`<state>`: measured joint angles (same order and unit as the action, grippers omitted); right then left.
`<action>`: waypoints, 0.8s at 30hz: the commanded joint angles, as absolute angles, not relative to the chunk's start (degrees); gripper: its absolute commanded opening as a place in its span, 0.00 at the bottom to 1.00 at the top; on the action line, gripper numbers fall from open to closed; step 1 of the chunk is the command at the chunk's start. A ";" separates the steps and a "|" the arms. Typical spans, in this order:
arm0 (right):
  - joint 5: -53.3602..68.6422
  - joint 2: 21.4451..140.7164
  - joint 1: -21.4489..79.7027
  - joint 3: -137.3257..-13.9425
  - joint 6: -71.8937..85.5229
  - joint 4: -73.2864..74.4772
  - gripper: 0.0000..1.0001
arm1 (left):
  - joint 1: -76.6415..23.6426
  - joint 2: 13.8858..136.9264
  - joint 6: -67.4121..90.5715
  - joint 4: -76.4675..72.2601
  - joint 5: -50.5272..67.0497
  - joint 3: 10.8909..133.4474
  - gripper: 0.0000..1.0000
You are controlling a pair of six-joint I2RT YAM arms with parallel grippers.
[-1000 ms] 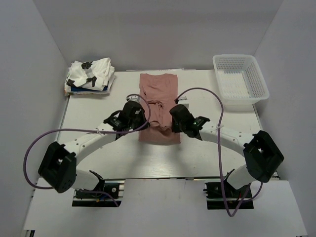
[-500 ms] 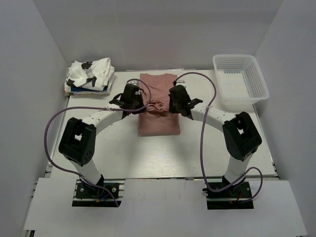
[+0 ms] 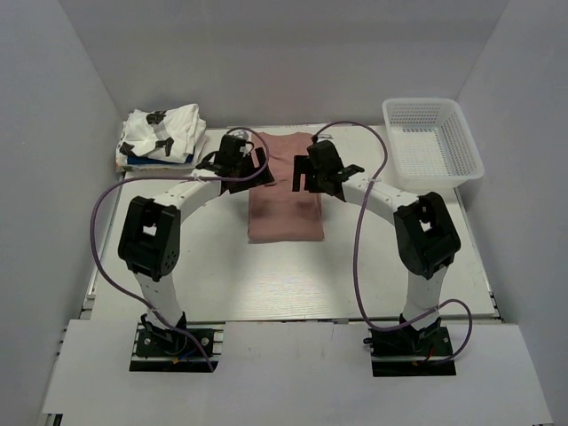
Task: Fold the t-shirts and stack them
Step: Fold the folded rectangular tshirt in 1/3 of the way, then grab one side of the 2/3 rectangular tshirt with both arms
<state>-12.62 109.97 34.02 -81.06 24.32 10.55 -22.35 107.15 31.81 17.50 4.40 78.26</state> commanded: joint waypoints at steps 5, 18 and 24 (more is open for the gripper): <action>-7.73 99.94 34.36 -71.22 24.78 9.67 0.90 | -21.97 94.94 33.22 18.46 7.55 67.62 1.00; 1.30 94.65 34.19 -54.76 33.66 6.06 0.90 | -23.20 90.70 36.83 13.27 11.95 50.10 0.82; 3.08 95.71 34.01 -52.91 35.42 5.54 0.77 | -23.20 93.60 37.44 11.43 13.79 47.64 0.41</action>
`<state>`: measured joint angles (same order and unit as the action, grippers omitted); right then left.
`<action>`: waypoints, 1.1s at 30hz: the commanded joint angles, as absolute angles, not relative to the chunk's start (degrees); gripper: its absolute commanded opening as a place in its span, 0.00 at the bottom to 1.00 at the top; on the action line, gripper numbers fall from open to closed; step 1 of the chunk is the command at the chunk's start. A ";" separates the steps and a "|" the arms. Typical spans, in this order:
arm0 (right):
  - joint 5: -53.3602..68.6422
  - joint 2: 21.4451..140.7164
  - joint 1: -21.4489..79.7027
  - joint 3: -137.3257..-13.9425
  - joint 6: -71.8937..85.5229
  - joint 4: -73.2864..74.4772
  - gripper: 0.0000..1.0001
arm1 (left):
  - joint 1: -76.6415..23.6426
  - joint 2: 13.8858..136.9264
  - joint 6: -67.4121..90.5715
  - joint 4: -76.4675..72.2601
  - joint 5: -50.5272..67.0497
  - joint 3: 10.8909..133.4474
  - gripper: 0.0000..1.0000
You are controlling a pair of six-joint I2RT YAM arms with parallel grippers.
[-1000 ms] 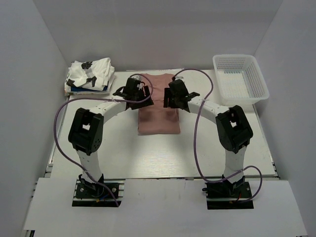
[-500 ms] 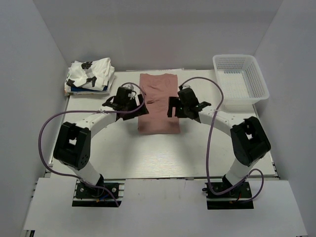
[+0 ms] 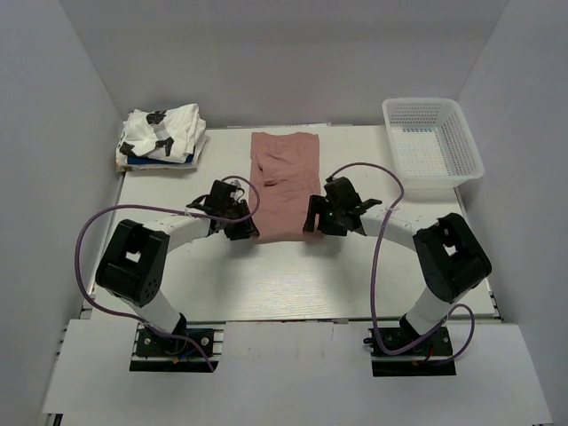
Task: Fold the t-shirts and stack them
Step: Grab one side of the 2/3 rectangular tshirt with both arms
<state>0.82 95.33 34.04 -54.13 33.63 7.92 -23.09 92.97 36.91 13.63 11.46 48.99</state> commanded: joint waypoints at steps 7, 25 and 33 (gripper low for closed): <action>2.90 96.32 34.01 -50.28 37.26 4.13 0.58 | -23.20 95.53 37.44 8.00 18.28 47.64 0.20; 5.98 72.35 38.66 -38.06 35.15 8.78 0.00 | -26.54 71.29 34.10 17.49 25.48 41.31 0.00; 3.00 69.08 38.76 -47.42 32.78 10.81 0.00 | -25.93 67.85 35.16 16.44 23.65 46.92 0.00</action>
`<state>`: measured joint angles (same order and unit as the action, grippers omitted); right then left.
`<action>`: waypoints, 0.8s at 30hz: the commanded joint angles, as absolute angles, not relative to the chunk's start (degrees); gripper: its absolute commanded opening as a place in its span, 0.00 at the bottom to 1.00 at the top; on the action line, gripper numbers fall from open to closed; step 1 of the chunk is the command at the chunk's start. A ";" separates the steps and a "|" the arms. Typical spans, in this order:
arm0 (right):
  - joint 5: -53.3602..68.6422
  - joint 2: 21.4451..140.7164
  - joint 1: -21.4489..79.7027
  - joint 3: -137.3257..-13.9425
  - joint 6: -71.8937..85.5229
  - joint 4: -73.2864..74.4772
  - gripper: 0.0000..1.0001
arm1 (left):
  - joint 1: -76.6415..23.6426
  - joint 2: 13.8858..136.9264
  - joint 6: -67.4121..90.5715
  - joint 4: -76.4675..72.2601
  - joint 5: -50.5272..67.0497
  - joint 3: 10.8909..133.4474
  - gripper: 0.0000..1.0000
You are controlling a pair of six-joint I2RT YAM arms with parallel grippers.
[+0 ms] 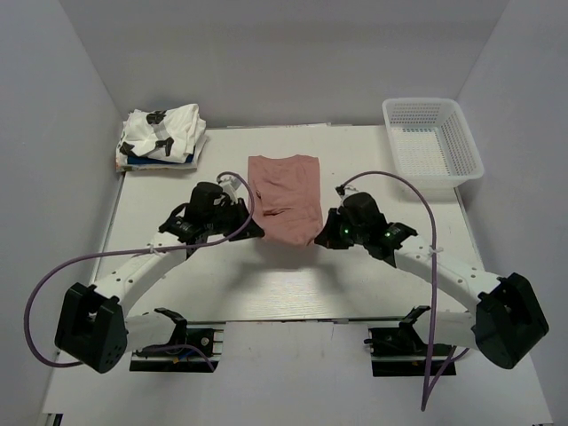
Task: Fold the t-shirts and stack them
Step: Grab one side of the 2/3 rectangular tshirt with both arms, then fold the long partially folded tshirt into a neat square
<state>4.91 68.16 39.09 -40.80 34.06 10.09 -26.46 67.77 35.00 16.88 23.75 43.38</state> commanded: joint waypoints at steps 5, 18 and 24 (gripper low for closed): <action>-1.74 74.51 37.53 -57.01 32.78 12.03 0.00 | -24.79 73.64 35.95 18.28 15.04 56.50 0.00; 1.39 87.53 29.80 -74.61 31.91 13.80 0.00 | -20.04 86.91 34.90 17.93 8.96 74.52 0.00; 5.27 98.33 26.02 -83.92 30.15 14.67 0.00 | -17.31 94.91 33.32 16.70 10.19 81.03 0.00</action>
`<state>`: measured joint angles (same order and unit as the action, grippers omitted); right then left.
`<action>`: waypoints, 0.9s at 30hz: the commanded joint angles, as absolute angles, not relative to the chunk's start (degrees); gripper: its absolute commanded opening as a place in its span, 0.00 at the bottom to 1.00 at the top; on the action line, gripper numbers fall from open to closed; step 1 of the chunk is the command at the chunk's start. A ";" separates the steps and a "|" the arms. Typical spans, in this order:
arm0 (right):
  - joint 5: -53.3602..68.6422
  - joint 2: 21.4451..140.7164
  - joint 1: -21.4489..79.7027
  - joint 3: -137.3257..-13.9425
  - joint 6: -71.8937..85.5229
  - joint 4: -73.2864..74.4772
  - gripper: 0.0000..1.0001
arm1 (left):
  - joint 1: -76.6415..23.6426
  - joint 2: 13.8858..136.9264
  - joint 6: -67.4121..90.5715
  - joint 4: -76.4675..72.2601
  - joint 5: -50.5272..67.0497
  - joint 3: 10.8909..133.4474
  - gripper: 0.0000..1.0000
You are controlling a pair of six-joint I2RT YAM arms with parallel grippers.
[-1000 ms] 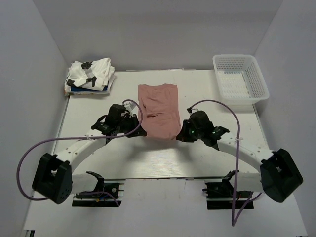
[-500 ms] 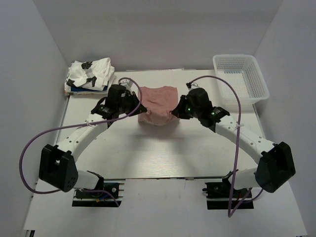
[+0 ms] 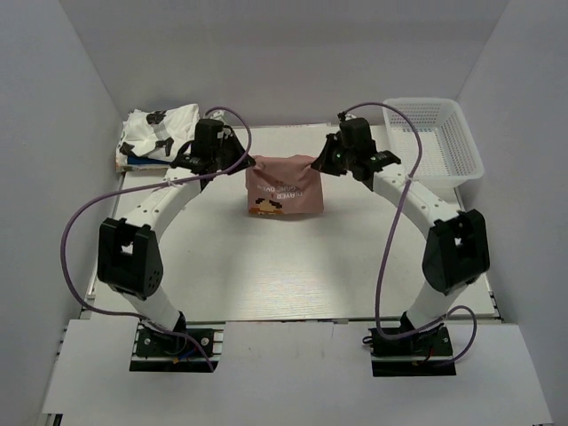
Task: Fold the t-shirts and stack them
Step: Fold the long partially folded tshirt into a neat square
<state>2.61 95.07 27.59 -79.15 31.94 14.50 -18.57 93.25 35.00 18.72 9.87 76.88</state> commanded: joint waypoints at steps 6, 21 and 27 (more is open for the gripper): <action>6.50 109.05 22.86 -94.38 29.27 15.21 0.00 | -14.86 109.38 32.61 15.03 13.62 91.56 0.00; 16.88 132.12 19.24 -115.49 26.63 11.01 0.90 | -11.25 129.57 29.10 19.86 16.52 117.16 1.00; 16.35 116.65 19.77 -97.33 25.41 5.80 0.90 | -12.30 123.93 24.09 21.43 17.49 105.31 1.00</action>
<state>15.05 124.55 18.96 -100.68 27.44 11.00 -11.25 129.40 28.03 19.51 15.97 108.44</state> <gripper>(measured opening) 0.902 0.990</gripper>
